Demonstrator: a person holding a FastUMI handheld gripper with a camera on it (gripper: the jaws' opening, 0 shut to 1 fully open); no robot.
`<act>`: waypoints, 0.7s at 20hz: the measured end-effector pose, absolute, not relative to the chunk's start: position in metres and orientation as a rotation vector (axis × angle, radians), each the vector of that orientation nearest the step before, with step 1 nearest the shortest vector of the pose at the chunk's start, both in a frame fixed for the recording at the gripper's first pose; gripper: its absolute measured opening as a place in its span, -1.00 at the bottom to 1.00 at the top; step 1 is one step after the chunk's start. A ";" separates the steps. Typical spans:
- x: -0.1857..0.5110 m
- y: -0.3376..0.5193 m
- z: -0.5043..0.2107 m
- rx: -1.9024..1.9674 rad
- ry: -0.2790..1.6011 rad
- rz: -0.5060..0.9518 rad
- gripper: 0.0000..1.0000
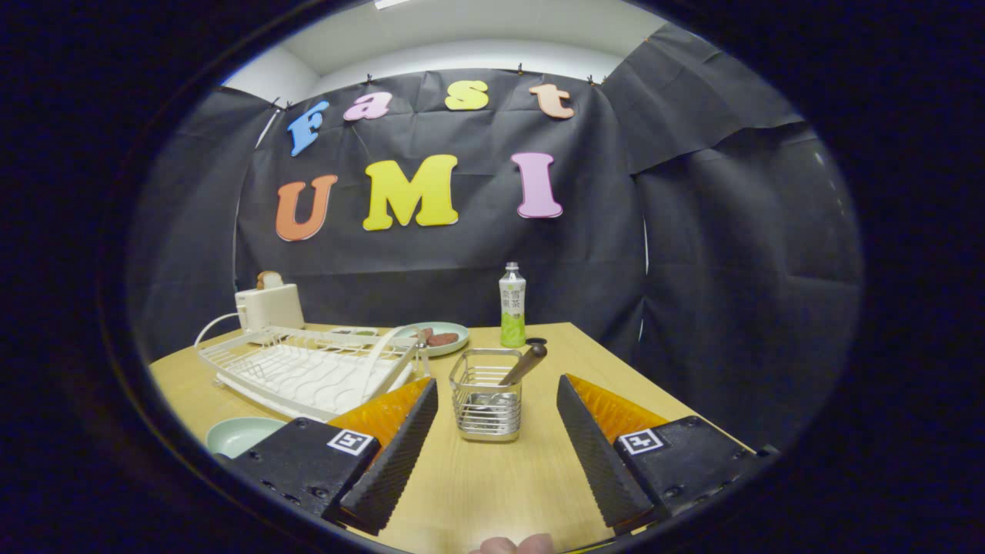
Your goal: Take the plate from the dish rack, then take the spoon from the basket and place it into the plate.
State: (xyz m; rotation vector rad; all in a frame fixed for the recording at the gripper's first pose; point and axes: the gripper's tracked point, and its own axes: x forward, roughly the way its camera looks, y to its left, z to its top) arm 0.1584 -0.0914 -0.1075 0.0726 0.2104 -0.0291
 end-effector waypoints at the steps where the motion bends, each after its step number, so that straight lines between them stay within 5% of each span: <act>1: 0.168 -0.098 -0.110 0.086 0.217 -0.037 1.00; 7: 0.217 -0.098 -0.106 0.127 0.216 0.016 0.95; 14: 0.239 -0.086 -0.113 0.151 0.245 0.025 0.19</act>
